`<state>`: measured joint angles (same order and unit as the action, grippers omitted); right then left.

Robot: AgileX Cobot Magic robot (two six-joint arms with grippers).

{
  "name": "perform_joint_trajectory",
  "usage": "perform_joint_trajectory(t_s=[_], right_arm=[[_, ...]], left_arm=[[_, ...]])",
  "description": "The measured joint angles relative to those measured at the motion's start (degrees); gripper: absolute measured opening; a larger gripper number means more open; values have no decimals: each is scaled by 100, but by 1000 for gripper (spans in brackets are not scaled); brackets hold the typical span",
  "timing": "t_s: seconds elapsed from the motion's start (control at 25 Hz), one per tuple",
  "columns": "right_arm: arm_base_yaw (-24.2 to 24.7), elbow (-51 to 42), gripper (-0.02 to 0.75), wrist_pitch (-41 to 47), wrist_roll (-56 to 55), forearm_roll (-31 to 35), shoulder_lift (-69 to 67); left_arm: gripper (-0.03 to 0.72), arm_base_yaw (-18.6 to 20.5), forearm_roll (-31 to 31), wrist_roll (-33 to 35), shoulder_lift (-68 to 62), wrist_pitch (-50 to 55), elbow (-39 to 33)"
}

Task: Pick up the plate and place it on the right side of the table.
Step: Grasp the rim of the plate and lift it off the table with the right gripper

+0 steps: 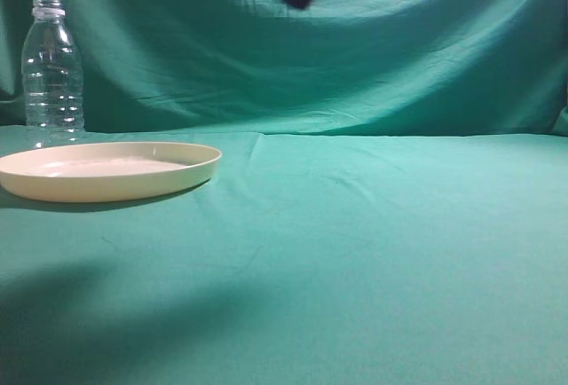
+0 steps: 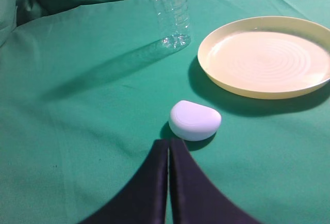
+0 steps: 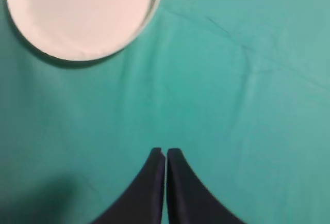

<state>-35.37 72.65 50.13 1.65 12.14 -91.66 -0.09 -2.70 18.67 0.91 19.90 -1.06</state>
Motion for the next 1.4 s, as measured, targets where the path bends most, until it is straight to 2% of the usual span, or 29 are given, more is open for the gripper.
perform_joint_trajectory(t_s=[0.16, 0.28, 0.32, 0.36, 0.56, 0.64, 0.8, 0.88, 1.24, 1.28, 1.4], right_arm=[[-489, 919, 0, -118, 156, -33, -916], [-552, 1456, 0, -334, 238, -21, -1555], [-552, 1620, 49, -405, 250, -21, -1713], [-552, 1740, 49, -458, 260, -33, -1891], [-552, 2265, 339, -604, 272, -33, -2604], [-552, 2391, 410, -772, 326, -127, -2839], [-552, 2458, 399, -1188, 361, -431, -3230], [-552, 2483, 425, -1365, 366, -517, -3373], [-552, 2506, 425, -1763, 366, -590, -3605], [-552, 2505, 365, -1789, 366, -590, -3633], [-552, 2505, 368, -1775, 366, -590, -3727]], left_arm=[[0, 0, 0, 0, 0, 0, 0], [0, 0, 0, 0, 0, 0, 0], [0, 0, 0, 0, 0, 0, 0], [0, 0, 0, 0, 0, 0, 0], [0, 0, 0, 0, 0, 0, 0], [0, 0, 0, 0, 0, 0, 0], [0, 0, 0, 0, 0, 0, 0], [0, 0, 0, 0, 0, 0, 0], [0, 0, 0, 0, 0, 0, 0], [0, 0, 0, 0, 0, 0, 0], [0, 0, 0, 0, 0, 0, 0]])
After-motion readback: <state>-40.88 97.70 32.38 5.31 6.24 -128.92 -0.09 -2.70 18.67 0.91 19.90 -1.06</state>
